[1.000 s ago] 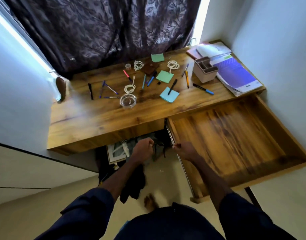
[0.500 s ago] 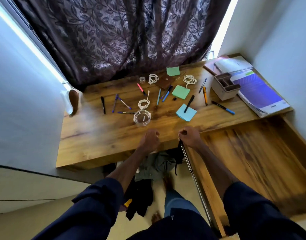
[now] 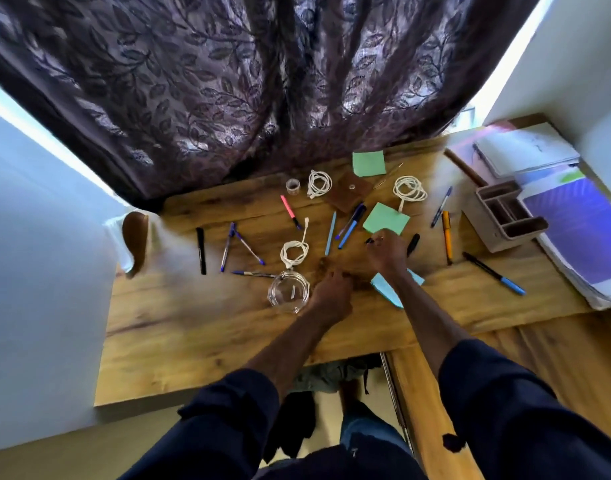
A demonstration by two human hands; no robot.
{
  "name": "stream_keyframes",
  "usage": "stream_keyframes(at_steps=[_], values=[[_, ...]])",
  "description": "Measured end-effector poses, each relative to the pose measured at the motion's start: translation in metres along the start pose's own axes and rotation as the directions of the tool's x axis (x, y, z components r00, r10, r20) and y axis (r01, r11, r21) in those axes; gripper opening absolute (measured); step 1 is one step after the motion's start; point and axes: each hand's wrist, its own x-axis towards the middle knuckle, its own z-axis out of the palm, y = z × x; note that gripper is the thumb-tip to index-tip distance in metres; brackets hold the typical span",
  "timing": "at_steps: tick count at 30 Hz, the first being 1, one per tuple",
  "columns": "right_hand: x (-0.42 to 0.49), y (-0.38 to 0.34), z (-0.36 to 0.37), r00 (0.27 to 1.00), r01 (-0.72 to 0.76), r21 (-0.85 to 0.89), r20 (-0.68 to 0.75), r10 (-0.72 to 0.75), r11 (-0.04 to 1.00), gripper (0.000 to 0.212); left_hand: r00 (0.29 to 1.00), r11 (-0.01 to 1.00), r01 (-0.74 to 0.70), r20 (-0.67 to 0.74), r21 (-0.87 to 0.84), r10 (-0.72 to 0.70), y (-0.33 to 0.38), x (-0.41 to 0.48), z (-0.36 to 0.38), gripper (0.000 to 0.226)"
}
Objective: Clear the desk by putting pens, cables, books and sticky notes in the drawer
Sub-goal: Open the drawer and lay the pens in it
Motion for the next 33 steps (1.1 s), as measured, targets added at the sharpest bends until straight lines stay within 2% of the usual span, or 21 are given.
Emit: stream_keyframes(at_steps=[1, 3, 5, 8, 10, 12, 14, 16, 19, 23, 26, 29, 31, 33], values=[[0.009, 0.0, 0.004, 1.0, 0.006, -0.013, 0.001, -0.006, 1.0, 0.004, 1.0, 0.999, -0.008, 0.008, 0.032, 0.008, 0.0, 0.003, 0.0, 0.053], [0.024, 0.005, 0.014, 1.0, 0.022, -0.065, -0.001, -0.022, 0.998, 0.019, 0.999, 0.996, -0.034, 0.021, 0.083, 0.032, 0.002, 0.005, -0.002, 0.046], [0.026, 0.006, 0.02, 0.999, 0.032, -0.126, 0.023, -0.029, 0.992, 0.025, 0.997, 0.987, -0.048, 0.059, 0.15, 0.04, 0.006, 0.003, -0.007, 0.039], [0.03, 0.001, 0.024, 0.998, 0.053, -0.221, 0.038, -0.046, 0.974, 0.028, 0.994, 0.968, -0.029, 0.111, 0.25, 0.001, 0.011, 0.005, -0.007, 0.045], [0.026, -0.002, 0.025, 0.996, 0.084, -0.278, 0.066, -0.068, 0.957, 0.025, 0.993, 0.958, -0.024, 0.113, 0.286, -0.009, 0.012, 0.005, -0.003, 0.055], [0.019, -0.002, 0.025, 0.989, 0.142, -0.304, 0.073, -0.125, 0.942, 0.017, 0.996, 0.948, -0.03, 0.092, 0.318, 0.001, 0.014, 0.006, 0.003, 0.054], [0.006, 0.005, 0.026, 0.984, 0.177, -0.248, 0.054, -0.169, 0.952, 0.011, 0.999, 0.944, -0.01, 0.052, 0.331, -0.008, 0.015, 0.005, 0.01, 0.052], [-0.011, 0.014, 0.023, 0.986, 0.159, -0.107, -0.023, -0.162, 0.981, 0.007, 0.999, 0.964, 0.036, 0.021, 0.263, -0.043, 0.015, 0.001, 0.012, 0.053], [-0.051, 0.027, 0.005, 0.987, 0.105, 0.046, -0.129, -0.098, 0.993, 0.015, 0.999, 0.988, 0.032, 0.025, 0.152, -0.036, 0.019, -0.012, 0.01, 0.067], [-0.11, 0.062, -0.015, 0.973, 0.035, 0.034, -0.227, -0.026, 0.999, 0.023, 1.0, 1.0, 0.002, 0.006, 0.027, -0.003, 0.025, -0.037, 0.022, 0.048], [-0.159, 0.098, -0.027, 0.955, -0.03, 0.032, -0.293, 0.038, 0.999, 0.023, 0.996, 0.993, -0.074, 0.042, -0.09, 0.078, 0.037, -0.062, 0.038, 0.047], [-0.212, 0.125, -0.042, 0.932, -0.082, 0.053, -0.35, 0.095, 0.995, 0.021, 0.993, 0.974, -0.12, -0.002, -0.192, 0.122, 0.057, -0.087, 0.053, 0.026], [-0.238, 0.139, -0.046, 0.917, -0.135, 0.072, -0.369, 0.153, 0.988, 0.02, 0.984, 0.95, -0.171, 0.004, -0.26, 0.178, 0.069, -0.1, 0.062, 0.018], [-0.259, 0.154, -0.045, 0.909, -0.21, 0.101, -0.346, 0.233, 0.972, 0.02, 0.97, 0.94, -0.229, 0.024, -0.253, 0.242, 0.078, -0.11, 0.072, 0.018]])
